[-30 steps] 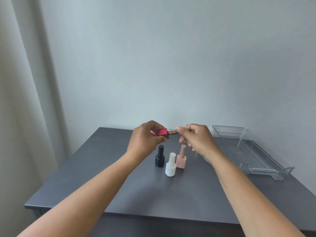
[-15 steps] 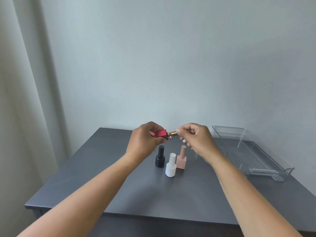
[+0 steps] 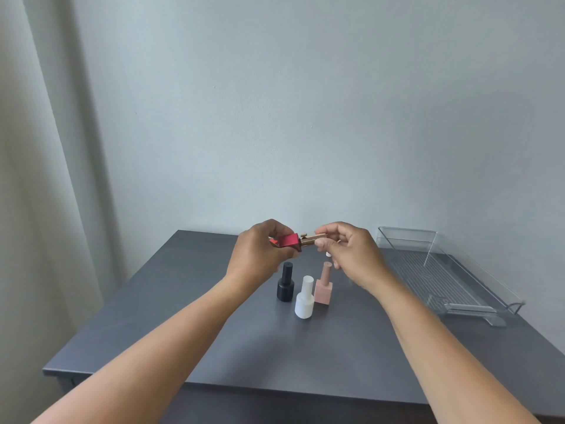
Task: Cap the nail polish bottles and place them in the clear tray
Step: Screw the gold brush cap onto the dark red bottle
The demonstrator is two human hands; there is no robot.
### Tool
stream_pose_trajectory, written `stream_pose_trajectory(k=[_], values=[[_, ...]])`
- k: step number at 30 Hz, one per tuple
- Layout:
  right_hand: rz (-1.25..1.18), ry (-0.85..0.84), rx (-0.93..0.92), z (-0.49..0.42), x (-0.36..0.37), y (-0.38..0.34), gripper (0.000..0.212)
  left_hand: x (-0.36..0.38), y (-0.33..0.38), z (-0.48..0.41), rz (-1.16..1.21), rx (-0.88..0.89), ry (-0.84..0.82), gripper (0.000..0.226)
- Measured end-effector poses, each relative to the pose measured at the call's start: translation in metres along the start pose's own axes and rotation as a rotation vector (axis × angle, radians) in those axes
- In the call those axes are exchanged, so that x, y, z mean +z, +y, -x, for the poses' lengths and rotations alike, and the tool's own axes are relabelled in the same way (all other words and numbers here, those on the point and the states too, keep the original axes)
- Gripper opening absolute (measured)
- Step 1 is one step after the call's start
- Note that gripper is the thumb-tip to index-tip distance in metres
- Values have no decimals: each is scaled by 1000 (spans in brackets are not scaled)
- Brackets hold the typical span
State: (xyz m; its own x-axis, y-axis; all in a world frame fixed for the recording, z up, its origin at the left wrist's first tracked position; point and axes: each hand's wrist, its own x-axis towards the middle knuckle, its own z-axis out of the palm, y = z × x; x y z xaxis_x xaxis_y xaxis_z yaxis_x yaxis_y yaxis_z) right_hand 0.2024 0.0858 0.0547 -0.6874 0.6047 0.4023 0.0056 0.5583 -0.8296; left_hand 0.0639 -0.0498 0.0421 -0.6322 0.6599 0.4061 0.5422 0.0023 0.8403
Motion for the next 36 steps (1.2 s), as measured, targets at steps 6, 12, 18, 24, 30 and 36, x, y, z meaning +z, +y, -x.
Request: stream_pose_trajectory(k=[6,12,18,24,30,36], values=[[70,-3,-9,-1,1,-2,18,-1,1,1,8,-16,-14,26],[-232,-100,-30,0,-5,-7,17,-7,3,-1,89,-75,-151,26],[-235,-32,-3,1,1,-7,12,-5,5,1,78,-48,-144,23],[-208,55,25,4,8,-8,10,1,4,7,22,-36,-98,23],[-249,80,30,5,10,-9,10,7,6,11,-43,19,11,23],[-302,-40,-53,1,-9,-10,20,-19,19,-1,329,-292,-327,61]])
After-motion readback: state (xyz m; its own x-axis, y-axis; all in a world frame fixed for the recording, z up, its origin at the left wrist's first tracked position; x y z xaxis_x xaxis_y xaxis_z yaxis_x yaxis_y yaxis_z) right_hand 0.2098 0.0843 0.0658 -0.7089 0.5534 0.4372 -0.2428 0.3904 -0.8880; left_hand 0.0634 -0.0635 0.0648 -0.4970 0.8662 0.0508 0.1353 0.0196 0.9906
